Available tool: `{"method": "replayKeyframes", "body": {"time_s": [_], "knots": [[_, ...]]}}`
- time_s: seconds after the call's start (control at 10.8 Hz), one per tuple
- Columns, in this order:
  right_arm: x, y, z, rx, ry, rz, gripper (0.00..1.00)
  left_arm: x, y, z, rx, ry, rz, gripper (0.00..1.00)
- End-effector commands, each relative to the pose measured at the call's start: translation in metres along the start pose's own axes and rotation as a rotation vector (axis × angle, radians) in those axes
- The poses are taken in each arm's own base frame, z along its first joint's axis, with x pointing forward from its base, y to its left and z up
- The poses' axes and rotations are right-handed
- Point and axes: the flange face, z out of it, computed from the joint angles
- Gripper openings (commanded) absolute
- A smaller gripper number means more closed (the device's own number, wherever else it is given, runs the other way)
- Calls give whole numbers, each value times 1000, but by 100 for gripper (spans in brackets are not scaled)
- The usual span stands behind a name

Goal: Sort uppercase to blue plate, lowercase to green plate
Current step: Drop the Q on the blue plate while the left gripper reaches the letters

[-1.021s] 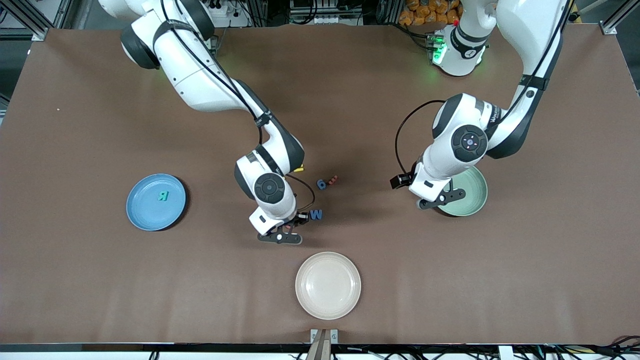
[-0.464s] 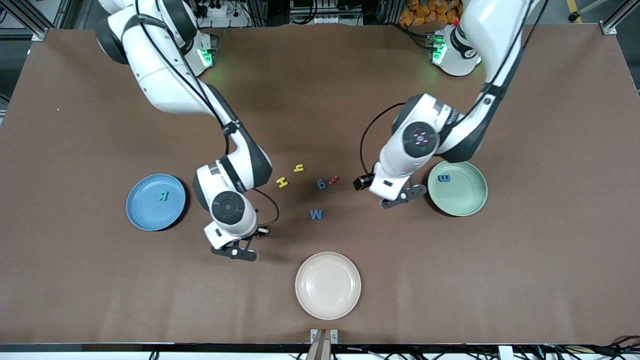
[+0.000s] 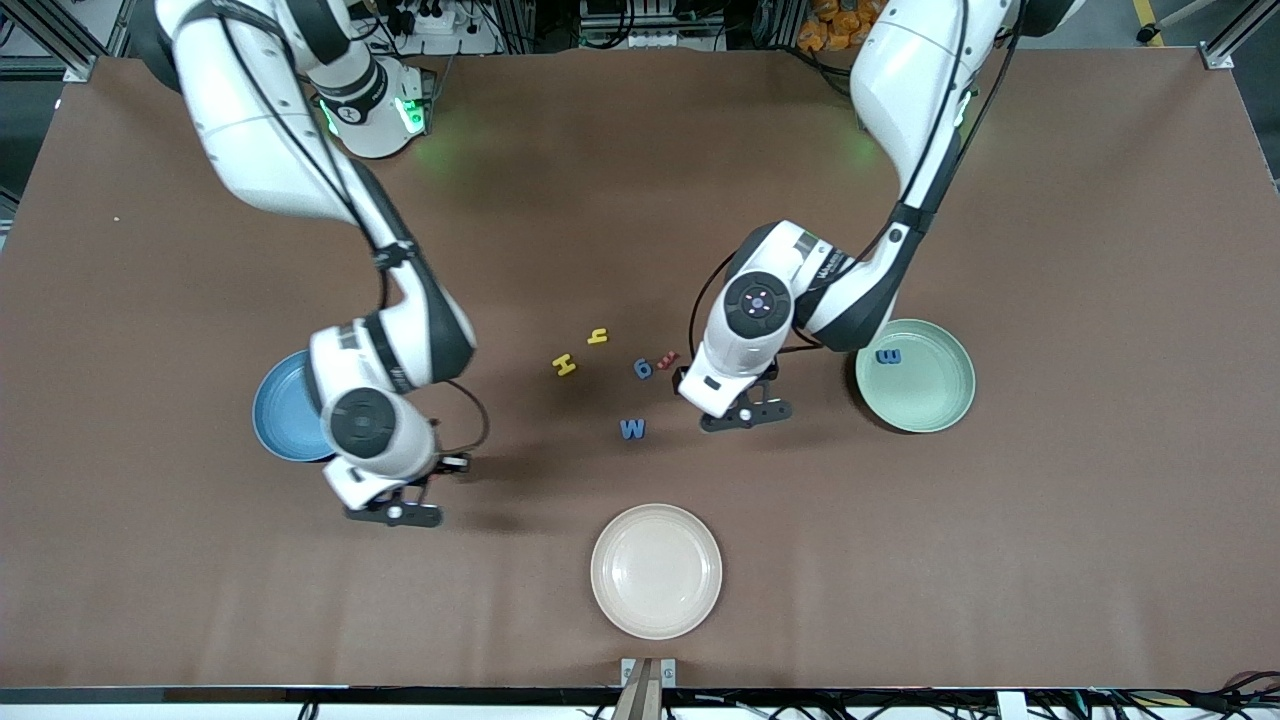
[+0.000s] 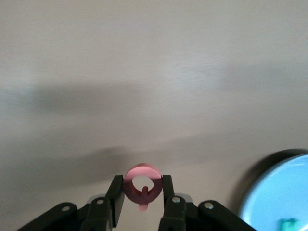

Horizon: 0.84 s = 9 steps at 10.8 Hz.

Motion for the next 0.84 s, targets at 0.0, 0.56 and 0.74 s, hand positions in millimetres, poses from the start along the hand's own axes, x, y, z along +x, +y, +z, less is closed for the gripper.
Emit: {"method": "replayKeyframes", "body": {"time_s": [0.0, 0.56, 0.74], "knots": [[-39, 69, -4, 17, 7, -90, 0, -13, 22, 1, 7, 6, 147, 100], [-60, 165, -3, 17, -52, -173, 13, -58, 69, 56, -5, 24, 243, 78], [-62, 173, 3, 20, -80, -156, 100, -60, 70, 58, -8, 17, 245, 76]]}}
